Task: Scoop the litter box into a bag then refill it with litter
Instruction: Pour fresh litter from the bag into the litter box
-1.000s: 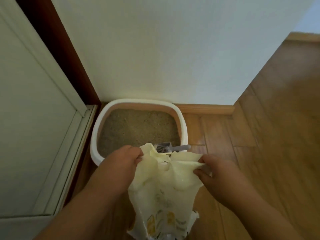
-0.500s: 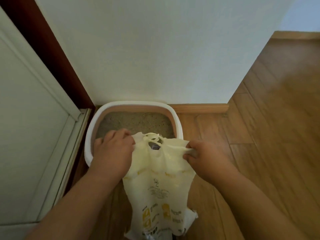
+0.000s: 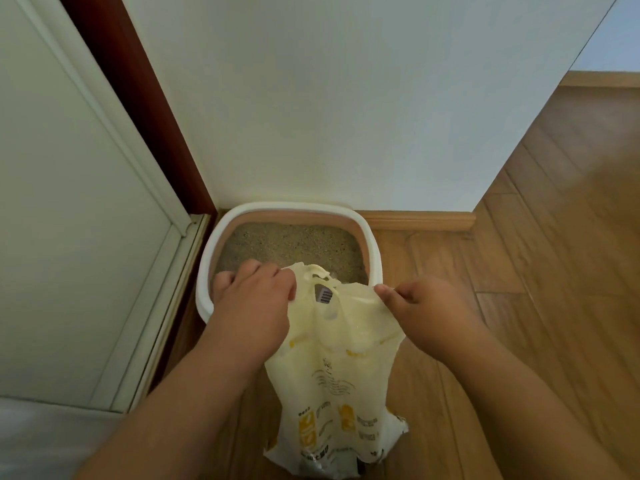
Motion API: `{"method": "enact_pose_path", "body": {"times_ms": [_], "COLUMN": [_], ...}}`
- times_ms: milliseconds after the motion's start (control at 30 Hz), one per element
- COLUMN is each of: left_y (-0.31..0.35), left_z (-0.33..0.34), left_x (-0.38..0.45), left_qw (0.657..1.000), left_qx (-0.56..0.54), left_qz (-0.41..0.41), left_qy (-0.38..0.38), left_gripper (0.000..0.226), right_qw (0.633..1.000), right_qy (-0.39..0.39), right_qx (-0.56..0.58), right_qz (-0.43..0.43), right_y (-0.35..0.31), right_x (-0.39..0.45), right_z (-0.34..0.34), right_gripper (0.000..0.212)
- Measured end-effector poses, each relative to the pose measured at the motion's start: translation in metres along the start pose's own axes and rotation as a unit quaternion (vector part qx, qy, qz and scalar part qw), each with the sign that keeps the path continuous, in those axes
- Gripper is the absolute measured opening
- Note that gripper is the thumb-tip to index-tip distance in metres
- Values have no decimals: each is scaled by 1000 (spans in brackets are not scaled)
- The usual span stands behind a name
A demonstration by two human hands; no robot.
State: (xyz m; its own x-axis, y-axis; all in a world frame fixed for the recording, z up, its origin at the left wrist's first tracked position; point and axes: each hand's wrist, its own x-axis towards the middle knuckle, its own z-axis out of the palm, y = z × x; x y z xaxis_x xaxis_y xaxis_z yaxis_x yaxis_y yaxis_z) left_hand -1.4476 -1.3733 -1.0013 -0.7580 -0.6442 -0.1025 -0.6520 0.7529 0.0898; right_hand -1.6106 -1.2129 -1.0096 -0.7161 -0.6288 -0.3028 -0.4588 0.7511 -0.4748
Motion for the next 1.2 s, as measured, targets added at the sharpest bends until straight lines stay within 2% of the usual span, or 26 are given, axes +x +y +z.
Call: {"method": "enact_pose_path", "body": {"times_ms": [67,167,233,300,433,533,700,867,1000,1133,1200], "left_y": [3,14,23,29,37,45,50,58,61,72,76], "left_z": [1,6,7,10,18,19,14,17,21,26,29], "left_x": [-4,-9,-12,-14,-20,-23,-24,-22,-20,-22,-22], "left_qw": [1000,997,993,989,971,967,974,987,990,986,988], "left_qx": [-5,-24,-58,-61,-46,-48,-54,-53,-52,-127,-123], "left_qz": [16,76,104,135,233,250,219,150,126,98,87], "left_qy": [11,9,-11,-21,-3,5,24,-36,-22,-41,-41], "left_gripper": [62,94,102,90,47,42,21,31,36,31,31], "right_qw": [1000,1000,1000,1000,999,998,997,993,992,994,992], "right_qy": [-3,-19,-24,-22,-34,-48,-52,-68,-50,-20,-19], "right_qx": [-19,1,6,-1,-13,-12,22,86,100,104,121], "right_qz": [-2,6,8,-4,-20,-32,-53,-51,-54,-30,-25], "right_y": [0,-2,-2,-1,-6,-10,-13,-13,-7,-3,-3], "right_x": [-3,-6,-6,-7,-14,-20,-26,-26,-24,-20,-21], "right_z": [0,-2,-2,-2,-4,-7,-7,-6,-5,-4,-4], "right_gripper": [47,23,36,55,84,92,71,55,52,12,7]}}
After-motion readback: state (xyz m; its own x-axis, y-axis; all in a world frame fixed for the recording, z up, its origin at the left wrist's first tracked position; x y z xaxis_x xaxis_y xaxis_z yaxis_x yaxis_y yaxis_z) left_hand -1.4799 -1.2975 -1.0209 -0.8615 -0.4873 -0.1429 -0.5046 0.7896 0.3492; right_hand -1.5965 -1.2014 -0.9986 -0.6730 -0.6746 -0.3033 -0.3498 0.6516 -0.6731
